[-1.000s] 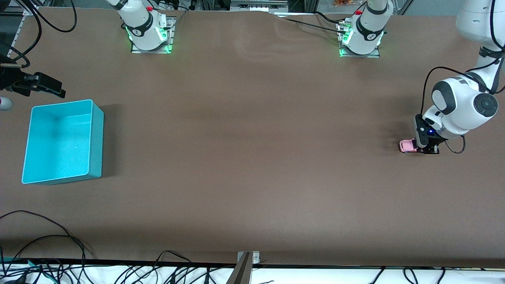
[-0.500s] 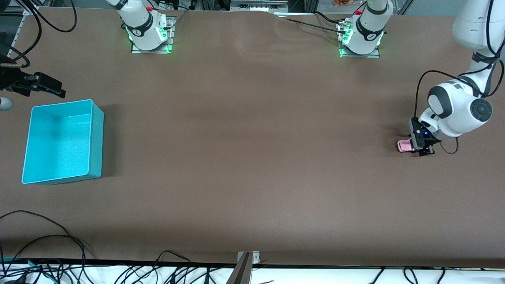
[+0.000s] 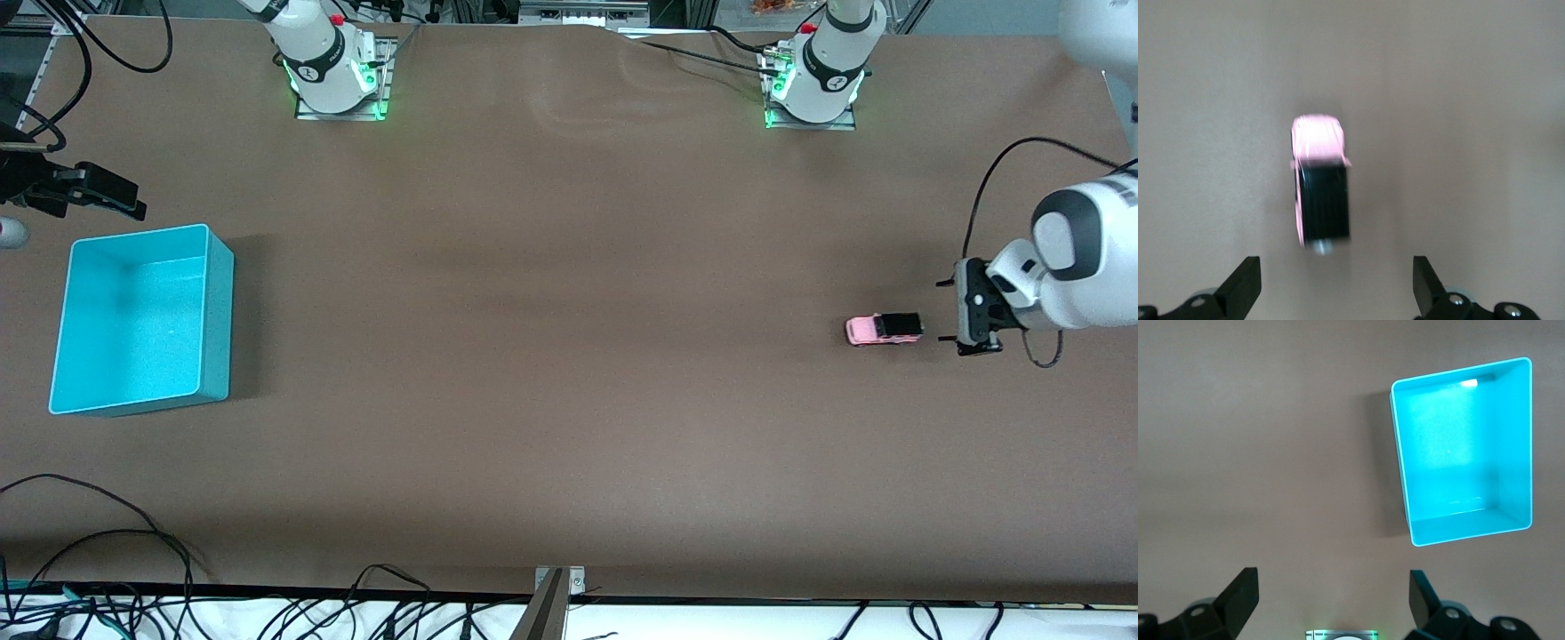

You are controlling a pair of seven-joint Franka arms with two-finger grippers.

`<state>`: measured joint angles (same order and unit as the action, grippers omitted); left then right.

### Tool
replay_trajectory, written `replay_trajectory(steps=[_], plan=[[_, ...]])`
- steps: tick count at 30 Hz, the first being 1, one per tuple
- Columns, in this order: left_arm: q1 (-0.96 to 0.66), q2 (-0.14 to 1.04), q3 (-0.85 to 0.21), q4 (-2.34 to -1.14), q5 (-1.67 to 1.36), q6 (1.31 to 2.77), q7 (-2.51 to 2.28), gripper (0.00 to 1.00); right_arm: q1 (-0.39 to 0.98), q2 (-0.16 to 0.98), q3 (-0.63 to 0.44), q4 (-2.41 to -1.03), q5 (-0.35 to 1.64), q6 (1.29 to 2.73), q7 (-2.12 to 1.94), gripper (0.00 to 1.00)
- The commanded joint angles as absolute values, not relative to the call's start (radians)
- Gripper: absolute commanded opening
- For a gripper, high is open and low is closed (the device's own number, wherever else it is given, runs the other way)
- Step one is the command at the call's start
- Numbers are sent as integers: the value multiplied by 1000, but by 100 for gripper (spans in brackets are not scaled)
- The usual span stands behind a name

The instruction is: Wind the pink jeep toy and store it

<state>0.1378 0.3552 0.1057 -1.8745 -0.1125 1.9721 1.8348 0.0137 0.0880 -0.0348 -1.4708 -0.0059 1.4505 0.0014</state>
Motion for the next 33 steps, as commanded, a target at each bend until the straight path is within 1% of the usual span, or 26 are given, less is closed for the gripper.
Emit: replay_trajectory(steps=[1, 3, 7, 9, 24, 33], plan=[[129, 313, 112, -1847, -98, 1930, 1802, 100, 9, 80, -37, -1476, 8, 1440, -15, 100], [130, 298, 117, -1844, -101, 1960, 1790, 100, 9, 80, -37, -1476, 8, 1440, -15, 100], [130, 252, 118, -1858, -97, 2170, 1747, 100, 9, 80, -37, -1476, 8, 1440, -15, 100], [130, 244, 118, -1859, -87, 2207, 1755, 100, 9, 80, -37, -1476, 8, 1440, -15, 100], [115, 180, 112, -1858, -87, 2206, 1723, 100, 9, 81, -37, -1482, 8, 1437, -14, 100], [91, 132, 104, -1859, -86, 2157, 1617, 100, 9, 83, -37, -1485, 8, 1445, -11, 100]])
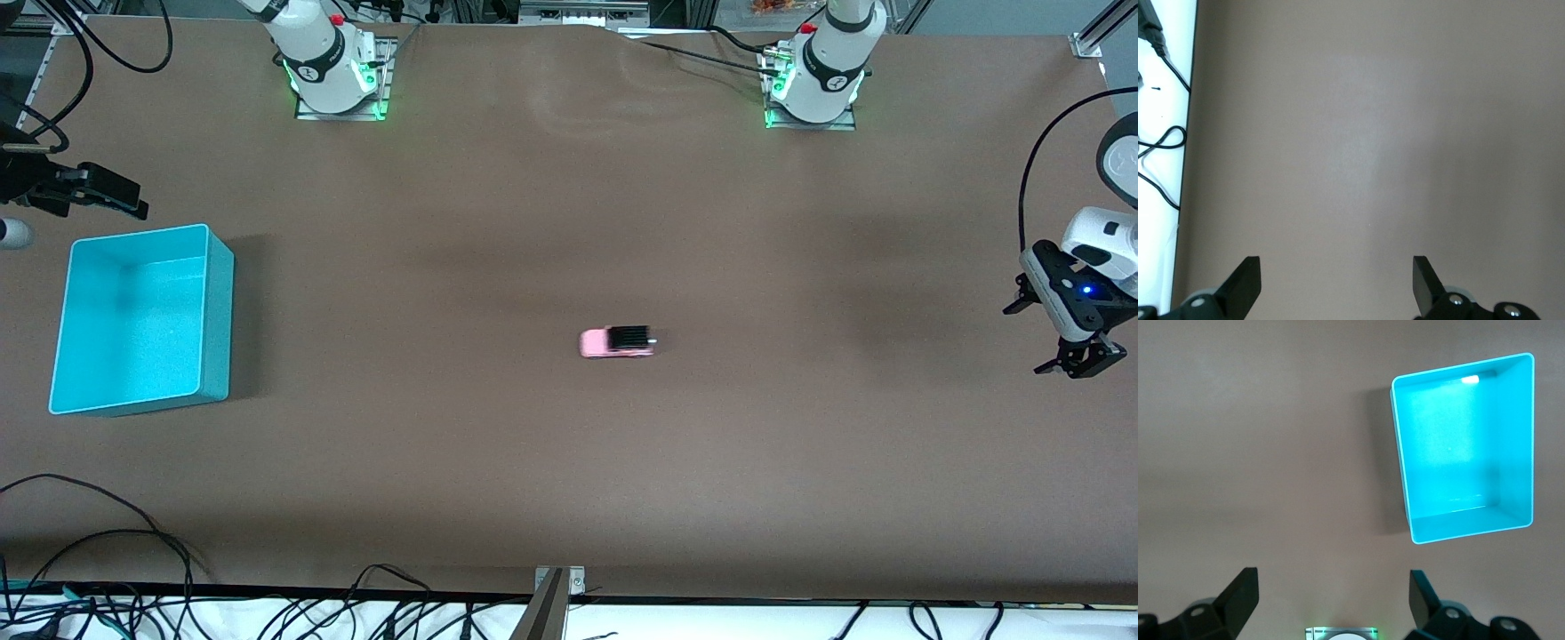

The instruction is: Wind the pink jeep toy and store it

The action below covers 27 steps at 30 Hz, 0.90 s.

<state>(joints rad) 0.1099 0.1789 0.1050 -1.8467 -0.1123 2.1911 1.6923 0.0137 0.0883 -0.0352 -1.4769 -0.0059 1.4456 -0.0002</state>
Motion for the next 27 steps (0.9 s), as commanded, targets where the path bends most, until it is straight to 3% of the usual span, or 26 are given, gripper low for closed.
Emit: replay_trajectory(steps=[1, 27], plan=[[91, 127, 101, -1859, -84, 2149, 1599, 100, 9, 81, -37, -1486, 8, 1445, -9, 100], [94, 5, 48, -1841, 5, 1892, 786, 100, 9, 83, -37, -1488, 8, 1448, -12, 100]])
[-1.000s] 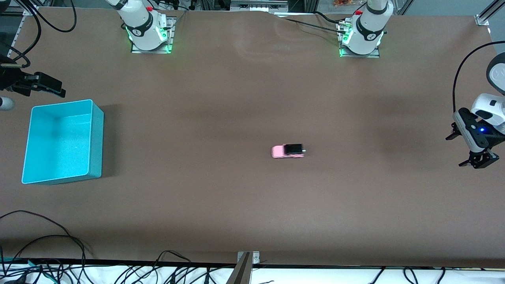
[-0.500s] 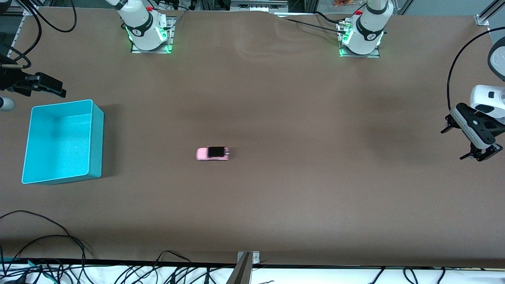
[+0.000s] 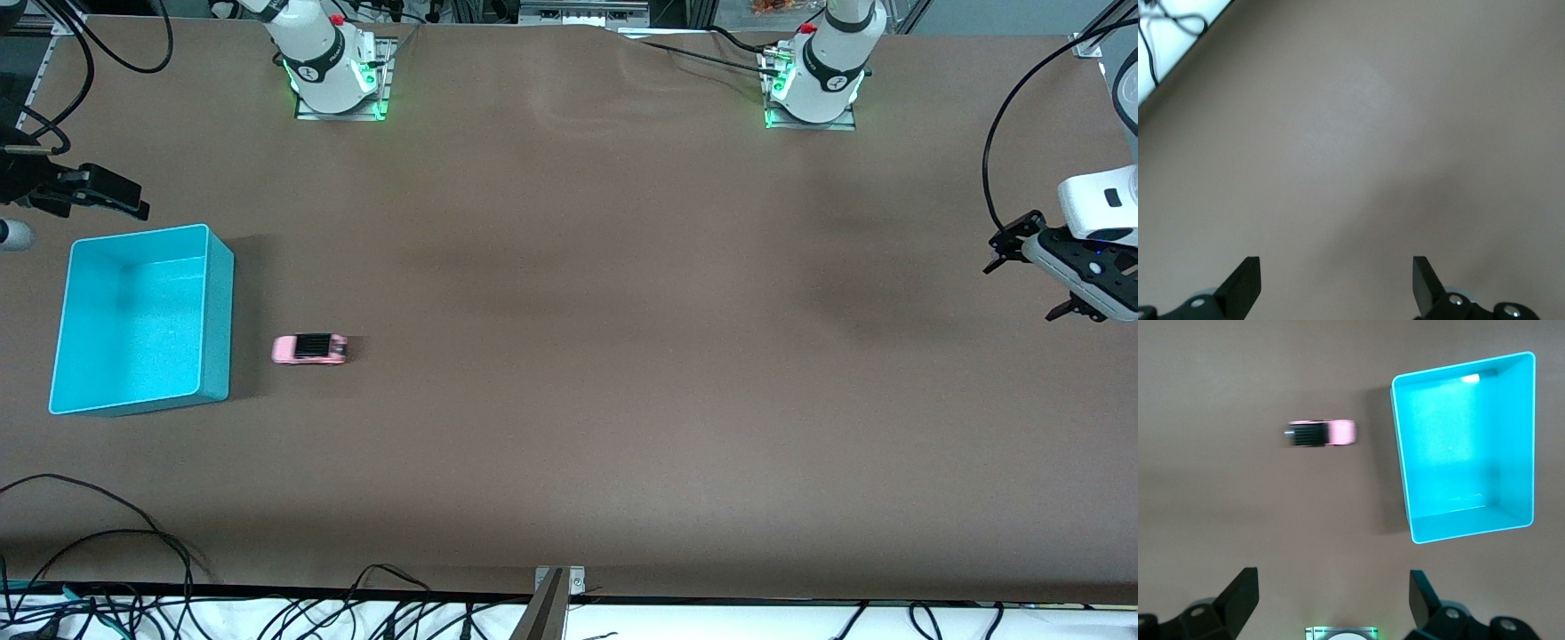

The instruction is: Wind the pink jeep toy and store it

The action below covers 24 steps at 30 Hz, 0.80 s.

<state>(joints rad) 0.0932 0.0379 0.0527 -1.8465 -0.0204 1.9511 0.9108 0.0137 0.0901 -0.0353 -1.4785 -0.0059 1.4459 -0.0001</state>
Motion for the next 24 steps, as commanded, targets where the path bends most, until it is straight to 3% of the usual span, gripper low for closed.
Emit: replay_trajectory(steps=[1, 11, 24], plan=[[92, 2, 46, -1836, 6, 1878, 758, 100, 9, 83, -37, -1488, 8, 1448, -12, 100], [92, -3, -11, -1714, 46, 1689, 540, 100, 9, 83, -37, -1488, 8, 1447, -12, 100], [92, -14, -32, -1657, 46, 1601, 471, 100, 9, 81, -37, -1488, 5, 1450, -14, 100]])
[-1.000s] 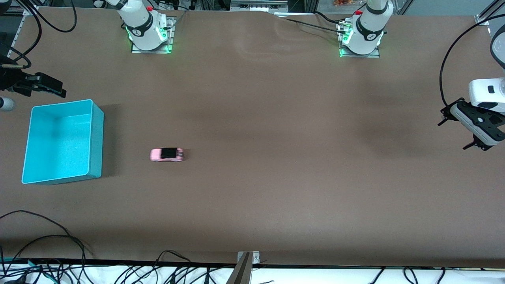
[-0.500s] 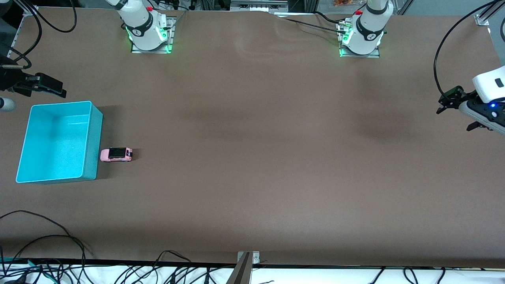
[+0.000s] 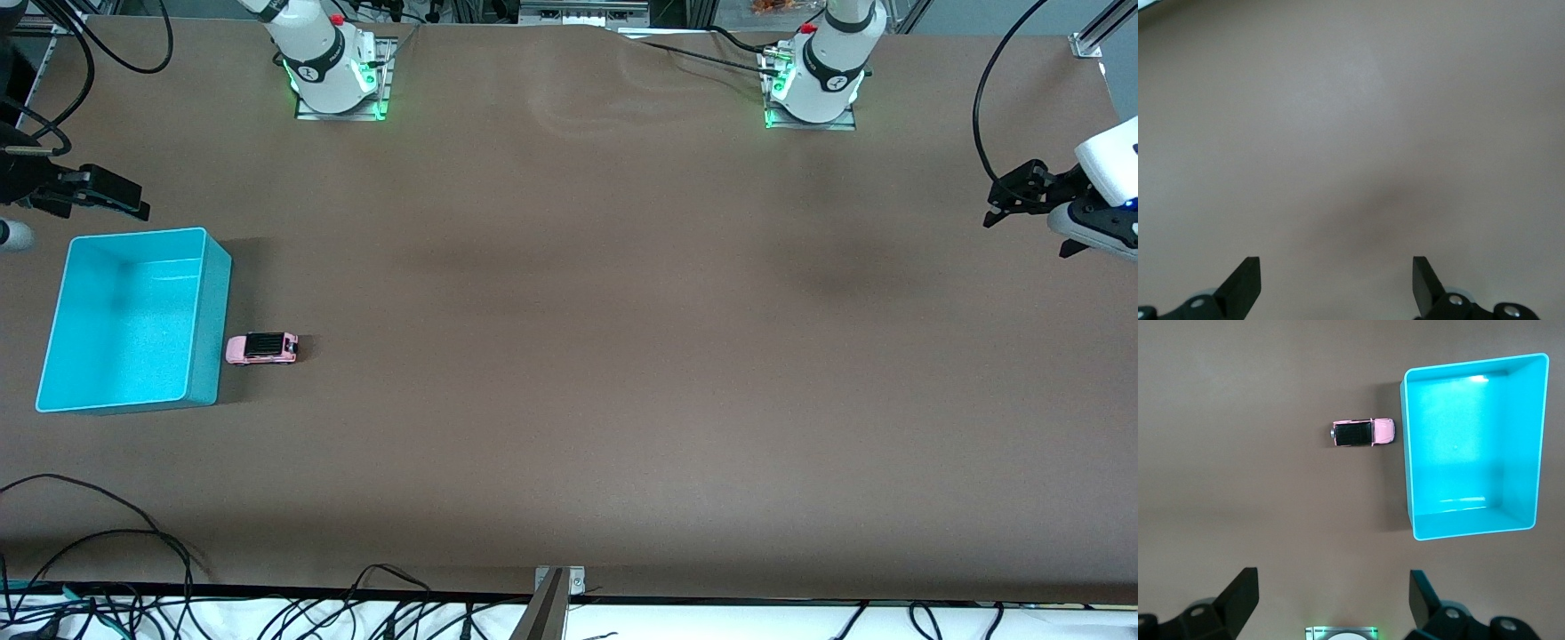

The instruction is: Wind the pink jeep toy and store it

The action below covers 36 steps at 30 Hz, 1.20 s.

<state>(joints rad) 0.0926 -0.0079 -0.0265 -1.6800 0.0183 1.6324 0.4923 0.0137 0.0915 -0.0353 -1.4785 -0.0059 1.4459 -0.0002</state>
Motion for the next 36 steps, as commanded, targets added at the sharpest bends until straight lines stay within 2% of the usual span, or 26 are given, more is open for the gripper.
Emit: replay_trajectory(steps=[1, 20, 36], plan=[[92, -14, -32, -1657, 46, 1601, 471, 100, 9, 81, -35, -1488, 3, 1451, -14, 100], [91, -18, -31, -1655, 34, 1574, 422, 100, 14, 91, -29, -1489, -3, 1522, -63, 100], [94, -18, -35, -1623, -17, 1517, 261, 100, 14, 89, -29, -1496, 2, 1520, -57, 100]])
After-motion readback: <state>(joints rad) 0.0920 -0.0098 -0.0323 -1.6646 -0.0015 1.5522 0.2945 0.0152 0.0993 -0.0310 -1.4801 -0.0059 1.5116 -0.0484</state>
